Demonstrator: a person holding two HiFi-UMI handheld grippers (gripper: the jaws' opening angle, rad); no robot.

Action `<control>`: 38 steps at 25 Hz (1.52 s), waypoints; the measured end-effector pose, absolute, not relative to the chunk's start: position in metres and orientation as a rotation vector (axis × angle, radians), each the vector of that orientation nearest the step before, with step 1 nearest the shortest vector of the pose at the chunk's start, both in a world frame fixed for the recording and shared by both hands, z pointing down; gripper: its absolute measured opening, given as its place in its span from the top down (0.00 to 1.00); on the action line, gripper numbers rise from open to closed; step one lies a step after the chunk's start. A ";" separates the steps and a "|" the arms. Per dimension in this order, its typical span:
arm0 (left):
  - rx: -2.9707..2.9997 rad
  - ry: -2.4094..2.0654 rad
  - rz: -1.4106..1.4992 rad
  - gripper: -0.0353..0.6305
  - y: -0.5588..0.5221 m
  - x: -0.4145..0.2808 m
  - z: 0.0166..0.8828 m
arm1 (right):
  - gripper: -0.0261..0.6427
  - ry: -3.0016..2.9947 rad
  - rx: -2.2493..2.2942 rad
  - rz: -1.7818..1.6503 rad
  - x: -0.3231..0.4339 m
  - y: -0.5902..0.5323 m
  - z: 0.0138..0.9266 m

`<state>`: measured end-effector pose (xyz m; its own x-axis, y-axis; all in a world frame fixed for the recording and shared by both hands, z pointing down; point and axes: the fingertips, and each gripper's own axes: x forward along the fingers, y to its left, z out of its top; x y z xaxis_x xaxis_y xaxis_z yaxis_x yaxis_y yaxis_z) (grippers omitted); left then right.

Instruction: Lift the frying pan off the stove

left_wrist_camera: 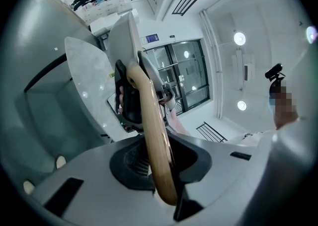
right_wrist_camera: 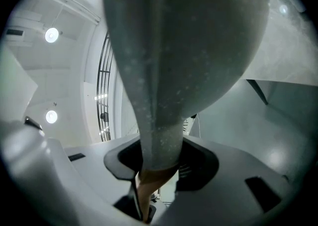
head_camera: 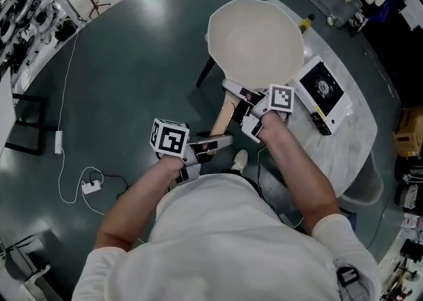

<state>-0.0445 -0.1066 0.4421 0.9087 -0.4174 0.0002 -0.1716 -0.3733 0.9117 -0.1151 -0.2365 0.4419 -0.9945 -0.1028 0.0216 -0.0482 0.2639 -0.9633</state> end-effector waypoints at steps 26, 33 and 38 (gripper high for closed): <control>1.939 -0.397 -0.287 0.82 -0.092 -0.047 0.437 | 0.70 2.447 -0.144 -1.918 -0.118 -0.223 0.446; 1.936 -0.390 -0.289 0.82 -0.105 -0.045 0.432 | 0.70 2.451 -0.141 -1.907 -0.116 -0.236 0.441; 1.939 -0.378 -0.288 0.82 -0.095 -0.045 0.431 | 0.70 2.447 -0.151 -1.900 -0.116 -0.227 0.441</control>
<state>-0.0455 -0.0954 0.4311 0.9199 -0.3913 -0.0253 -0.1286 -0.3622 0.9232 -0.1156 -0.2273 0.4413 -0.9945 -0.1010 0.0287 -0.0528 0.2451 -0.9681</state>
